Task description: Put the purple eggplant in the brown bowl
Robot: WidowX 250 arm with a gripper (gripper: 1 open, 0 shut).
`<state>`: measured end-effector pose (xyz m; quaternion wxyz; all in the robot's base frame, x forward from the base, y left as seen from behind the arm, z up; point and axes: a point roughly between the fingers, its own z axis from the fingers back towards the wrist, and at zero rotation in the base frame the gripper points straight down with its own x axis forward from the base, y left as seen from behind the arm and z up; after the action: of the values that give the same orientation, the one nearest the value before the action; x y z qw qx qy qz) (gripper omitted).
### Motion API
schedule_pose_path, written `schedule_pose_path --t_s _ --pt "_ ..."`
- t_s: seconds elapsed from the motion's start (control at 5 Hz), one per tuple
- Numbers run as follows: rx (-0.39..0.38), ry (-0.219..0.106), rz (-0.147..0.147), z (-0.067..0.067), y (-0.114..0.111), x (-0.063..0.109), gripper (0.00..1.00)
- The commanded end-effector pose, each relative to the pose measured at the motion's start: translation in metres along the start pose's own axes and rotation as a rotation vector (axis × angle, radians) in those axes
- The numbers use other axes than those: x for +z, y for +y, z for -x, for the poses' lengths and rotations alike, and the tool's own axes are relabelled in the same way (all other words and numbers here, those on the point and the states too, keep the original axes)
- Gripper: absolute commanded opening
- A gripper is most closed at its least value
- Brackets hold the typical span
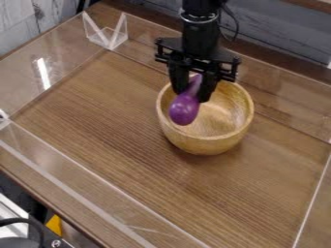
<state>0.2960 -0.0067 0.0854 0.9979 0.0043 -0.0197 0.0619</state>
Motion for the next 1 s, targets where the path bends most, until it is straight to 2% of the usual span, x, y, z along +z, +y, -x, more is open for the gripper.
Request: schedule_pose_path --t_s 0.0,0.8 --pt "-0.002 -0.064 0.002 -0.0123 -0.0020 0.0168 0.00" --pt "0.014 -0.057 -0.012 -0.0125 -0.0024 0.0163 0.00"
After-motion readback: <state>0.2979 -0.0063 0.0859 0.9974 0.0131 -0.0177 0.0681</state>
